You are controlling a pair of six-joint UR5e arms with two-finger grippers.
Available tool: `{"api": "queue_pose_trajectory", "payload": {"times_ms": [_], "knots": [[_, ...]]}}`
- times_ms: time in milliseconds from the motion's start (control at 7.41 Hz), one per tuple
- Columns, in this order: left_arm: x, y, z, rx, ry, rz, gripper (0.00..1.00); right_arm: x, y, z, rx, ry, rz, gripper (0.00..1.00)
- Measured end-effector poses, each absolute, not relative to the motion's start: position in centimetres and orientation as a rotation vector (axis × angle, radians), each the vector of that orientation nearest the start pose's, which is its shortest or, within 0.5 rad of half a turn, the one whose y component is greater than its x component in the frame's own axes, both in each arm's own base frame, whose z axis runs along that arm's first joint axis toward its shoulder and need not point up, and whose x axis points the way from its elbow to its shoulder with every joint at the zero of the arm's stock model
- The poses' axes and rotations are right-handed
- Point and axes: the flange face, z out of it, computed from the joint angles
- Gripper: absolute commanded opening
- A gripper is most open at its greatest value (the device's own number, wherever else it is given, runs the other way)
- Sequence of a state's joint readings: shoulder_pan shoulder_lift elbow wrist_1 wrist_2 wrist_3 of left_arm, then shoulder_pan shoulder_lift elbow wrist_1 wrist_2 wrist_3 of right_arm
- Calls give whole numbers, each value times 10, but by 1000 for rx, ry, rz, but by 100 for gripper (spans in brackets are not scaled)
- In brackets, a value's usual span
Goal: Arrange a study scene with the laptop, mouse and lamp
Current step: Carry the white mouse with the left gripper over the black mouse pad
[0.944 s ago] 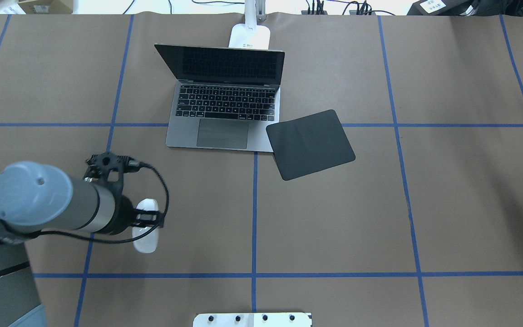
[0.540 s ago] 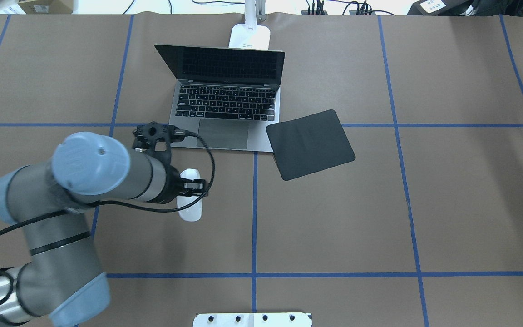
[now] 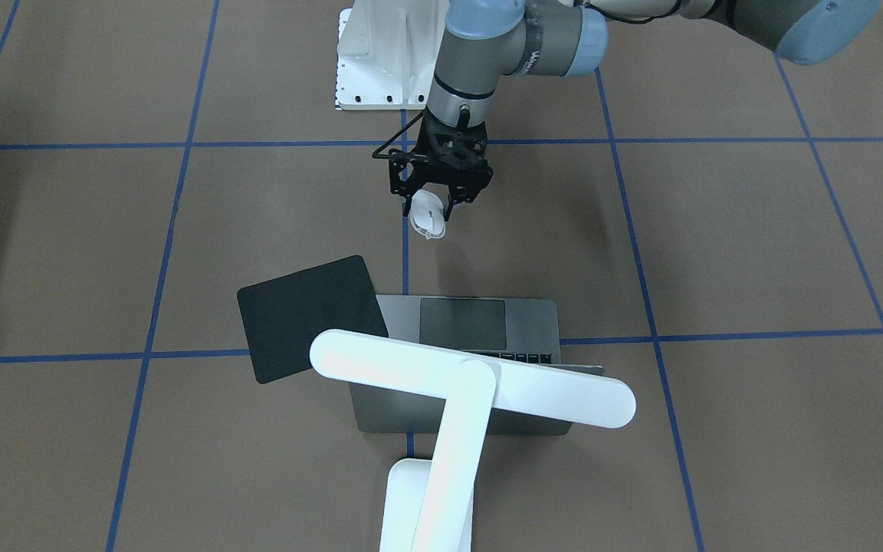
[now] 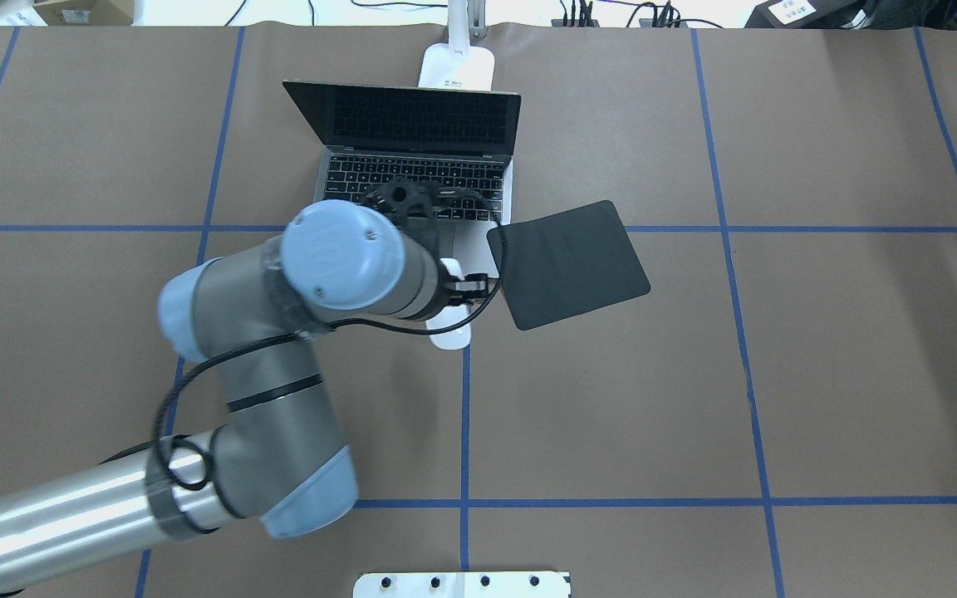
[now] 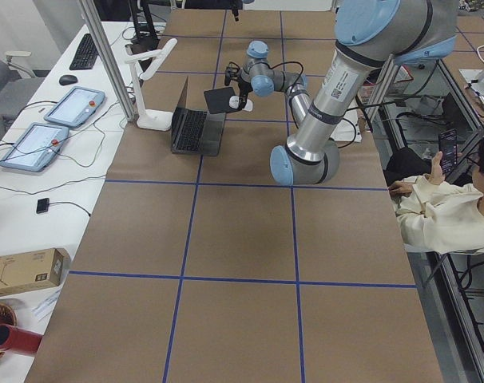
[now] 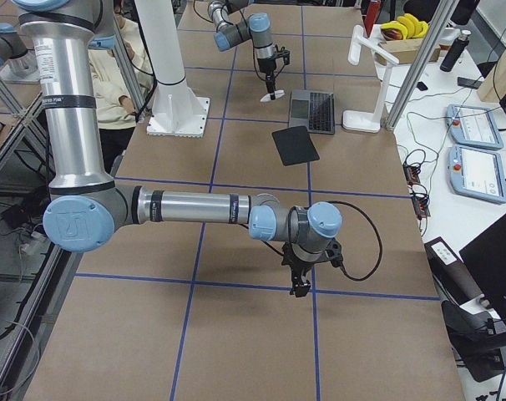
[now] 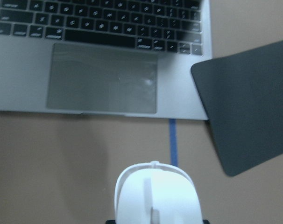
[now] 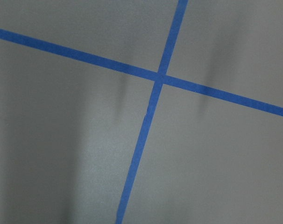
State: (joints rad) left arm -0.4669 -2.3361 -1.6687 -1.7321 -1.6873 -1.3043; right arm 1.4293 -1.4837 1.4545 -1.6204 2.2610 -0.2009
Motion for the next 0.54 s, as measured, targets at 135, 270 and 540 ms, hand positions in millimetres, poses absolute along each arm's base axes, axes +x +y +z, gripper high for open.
{"api": "queue_pose_trajectory", "payload": {"times_ms": [135,270,540], "knots": [[582,-431,116,282,982,-159,28,-2,-528,680,-51,-696,-289,100],[605,-443,94,297,967,-195,28,0,-530,677,-48,-695,-275,100],[648,-453,66,335,937,-249,28,4,-535,672,-37,-691,-259,100]]}}
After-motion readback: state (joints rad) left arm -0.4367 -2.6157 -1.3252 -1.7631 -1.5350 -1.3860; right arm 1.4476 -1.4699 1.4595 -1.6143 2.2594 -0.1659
